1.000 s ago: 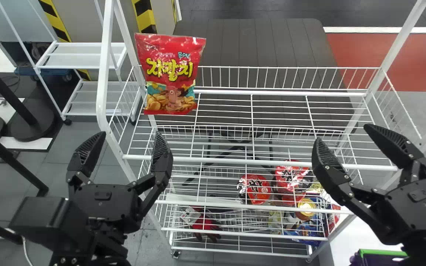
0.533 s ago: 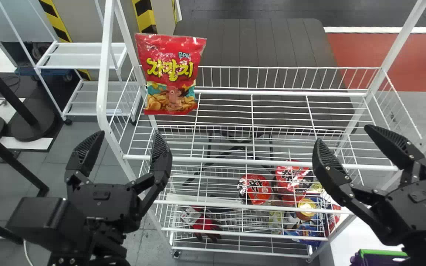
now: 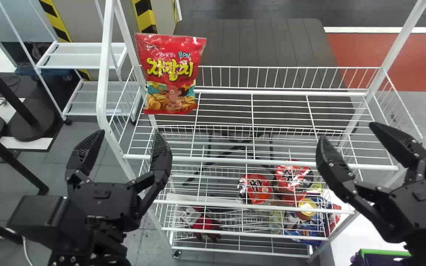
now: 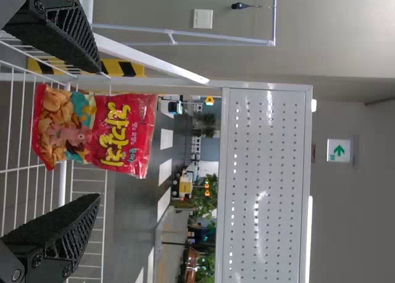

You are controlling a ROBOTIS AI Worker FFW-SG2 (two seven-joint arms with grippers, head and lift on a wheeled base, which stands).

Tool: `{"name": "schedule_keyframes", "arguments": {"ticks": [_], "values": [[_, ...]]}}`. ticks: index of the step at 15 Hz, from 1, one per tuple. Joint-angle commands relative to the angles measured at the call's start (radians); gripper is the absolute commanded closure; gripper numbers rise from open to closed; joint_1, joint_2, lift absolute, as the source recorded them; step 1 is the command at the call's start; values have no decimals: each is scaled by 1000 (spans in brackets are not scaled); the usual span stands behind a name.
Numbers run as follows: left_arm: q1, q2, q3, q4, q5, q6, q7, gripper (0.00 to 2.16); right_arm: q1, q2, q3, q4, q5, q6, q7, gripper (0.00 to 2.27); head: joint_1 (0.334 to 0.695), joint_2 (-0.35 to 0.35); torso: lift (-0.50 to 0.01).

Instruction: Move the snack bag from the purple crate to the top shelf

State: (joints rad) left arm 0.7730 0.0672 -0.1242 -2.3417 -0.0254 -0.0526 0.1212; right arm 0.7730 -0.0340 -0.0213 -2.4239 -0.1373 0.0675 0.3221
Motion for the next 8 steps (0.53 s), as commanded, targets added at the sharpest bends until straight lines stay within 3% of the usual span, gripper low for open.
{"name": "schedule_keyframes", "arguments": {"ticks": [1,8], "values": [[-3,0,0,2,4,0,-2,87,3,0,14,14,24,-53,-17,124,695,45,-16],[-6,0,0,15,6,0,-2,87,3,0,20,17,28,-56,-20,117,695,47,-44]]}}
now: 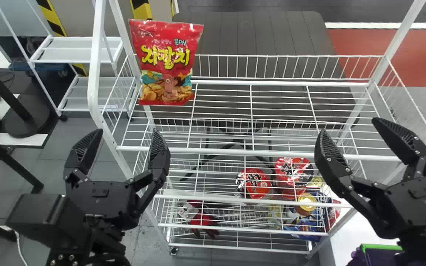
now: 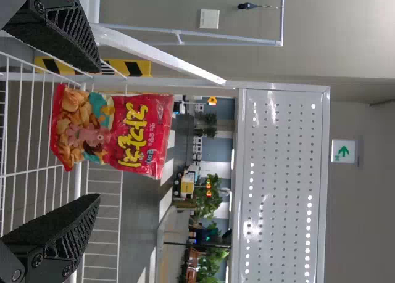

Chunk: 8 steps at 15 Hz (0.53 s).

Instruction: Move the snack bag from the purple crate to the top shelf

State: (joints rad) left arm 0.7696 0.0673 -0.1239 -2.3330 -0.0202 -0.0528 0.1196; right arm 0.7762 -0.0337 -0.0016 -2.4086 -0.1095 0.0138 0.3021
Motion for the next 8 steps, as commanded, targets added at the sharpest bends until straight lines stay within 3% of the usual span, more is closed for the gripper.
{"name": "schedule_keyframes", "arguments": {"ticks": [1,8], "values": [[-3,-1,0,6,0,0,0,87,0,0,0,3,-1,-8,0,117,695,47,-48],[0,-1,-3,3,3,-6,0,87,5,-2,0,3,-4,-27,0,120,695,45,-77]]}}
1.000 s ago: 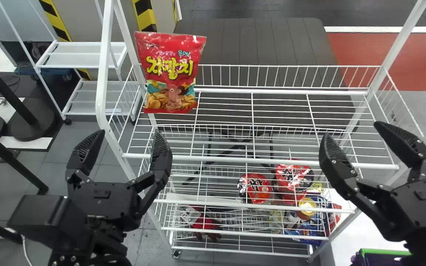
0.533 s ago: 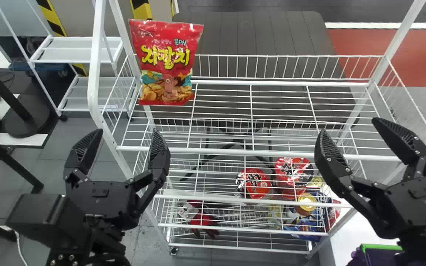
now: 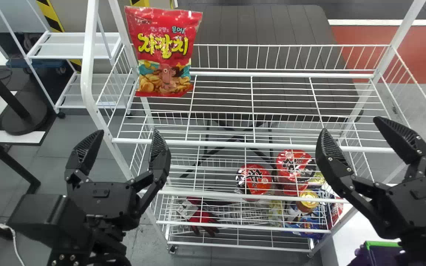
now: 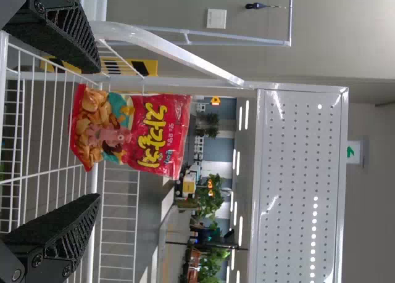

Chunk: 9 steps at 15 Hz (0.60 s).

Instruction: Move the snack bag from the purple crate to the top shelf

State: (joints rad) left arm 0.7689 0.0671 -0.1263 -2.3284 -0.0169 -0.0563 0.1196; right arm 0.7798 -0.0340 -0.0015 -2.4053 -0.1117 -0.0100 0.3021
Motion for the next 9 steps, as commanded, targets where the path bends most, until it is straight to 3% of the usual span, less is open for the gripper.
{"name": "schedule_keyframes", "arguments": {"ticks": [1,9], "values": [[3,0,-1,-2,0,-6,0,87,1,-1,0,0,0,-3,2,120,695,45,-80],[12,0,-9,-11,-8,-12,2,87,15,-3,-2,-2,-2,-3,3,120,695,42,-112]]}}
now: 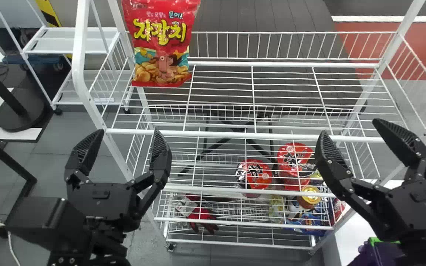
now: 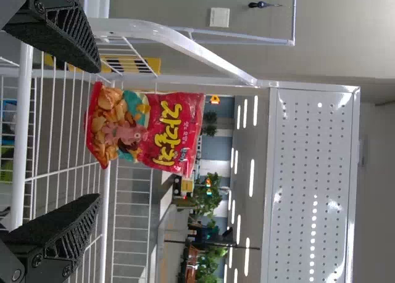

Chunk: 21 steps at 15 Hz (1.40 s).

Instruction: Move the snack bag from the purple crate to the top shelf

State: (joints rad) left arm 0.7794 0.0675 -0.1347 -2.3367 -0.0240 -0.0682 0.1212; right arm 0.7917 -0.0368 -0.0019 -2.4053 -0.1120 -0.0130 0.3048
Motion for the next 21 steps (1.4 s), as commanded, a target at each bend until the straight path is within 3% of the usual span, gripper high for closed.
{"name": "schedule_keyframes", "arguments": {"ticks": [1,21], "values": [[3,0,0,-3,-1,0,0,87,3,0,-1,-2,0,0,0,120,695,41,-116],[-5,0,-2,-1,-2,6,-2,87,-5,-5,-3,5,-11,0,13,117,695,43,-195]]}}
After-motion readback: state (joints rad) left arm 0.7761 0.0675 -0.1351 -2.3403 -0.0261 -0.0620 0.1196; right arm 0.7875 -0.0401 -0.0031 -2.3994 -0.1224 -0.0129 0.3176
